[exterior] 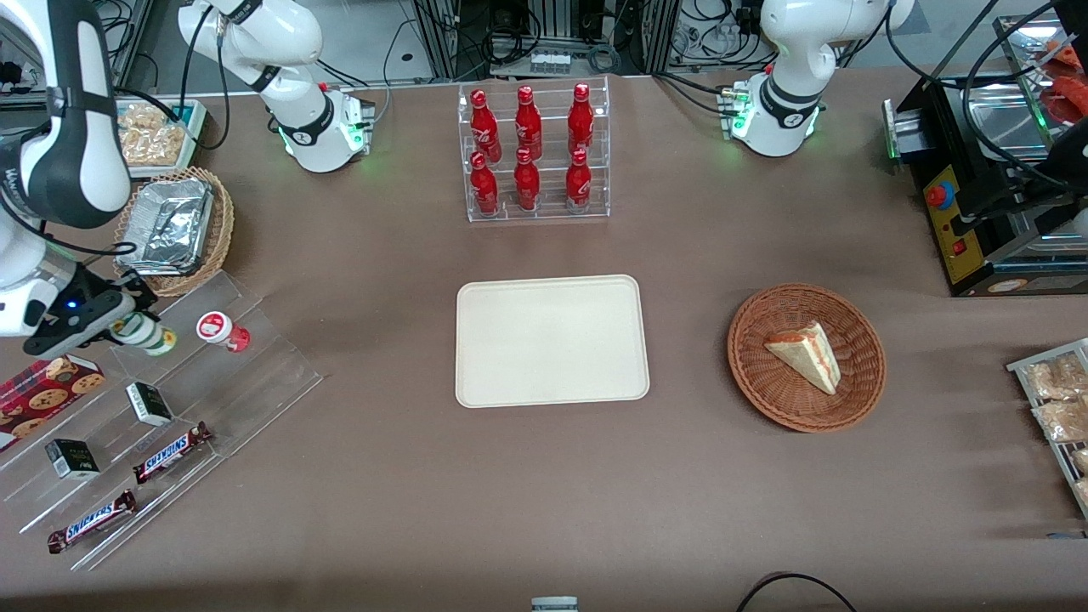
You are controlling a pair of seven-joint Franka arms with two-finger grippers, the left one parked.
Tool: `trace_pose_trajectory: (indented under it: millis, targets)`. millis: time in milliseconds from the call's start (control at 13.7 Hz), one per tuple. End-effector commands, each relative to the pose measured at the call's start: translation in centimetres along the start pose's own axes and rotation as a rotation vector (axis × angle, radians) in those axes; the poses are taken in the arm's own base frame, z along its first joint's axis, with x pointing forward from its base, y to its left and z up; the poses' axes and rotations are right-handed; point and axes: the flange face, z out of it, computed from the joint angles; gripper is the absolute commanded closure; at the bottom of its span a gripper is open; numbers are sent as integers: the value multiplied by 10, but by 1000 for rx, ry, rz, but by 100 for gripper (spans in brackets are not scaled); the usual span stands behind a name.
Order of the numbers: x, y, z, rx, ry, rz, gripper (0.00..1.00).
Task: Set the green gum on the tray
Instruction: 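Close the right gripper on the gum canister and lift it off the rack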
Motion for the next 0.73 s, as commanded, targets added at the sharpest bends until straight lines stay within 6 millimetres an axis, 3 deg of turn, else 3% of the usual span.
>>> trace_pose_trajectory:
  millis: [0,292,657]
  targets:
    - [26,-26,-7,26,-22,63,100]
    - [75,-84,-2,54,-41,155,100]
    - [153,-188,23,75,-46,301,100]
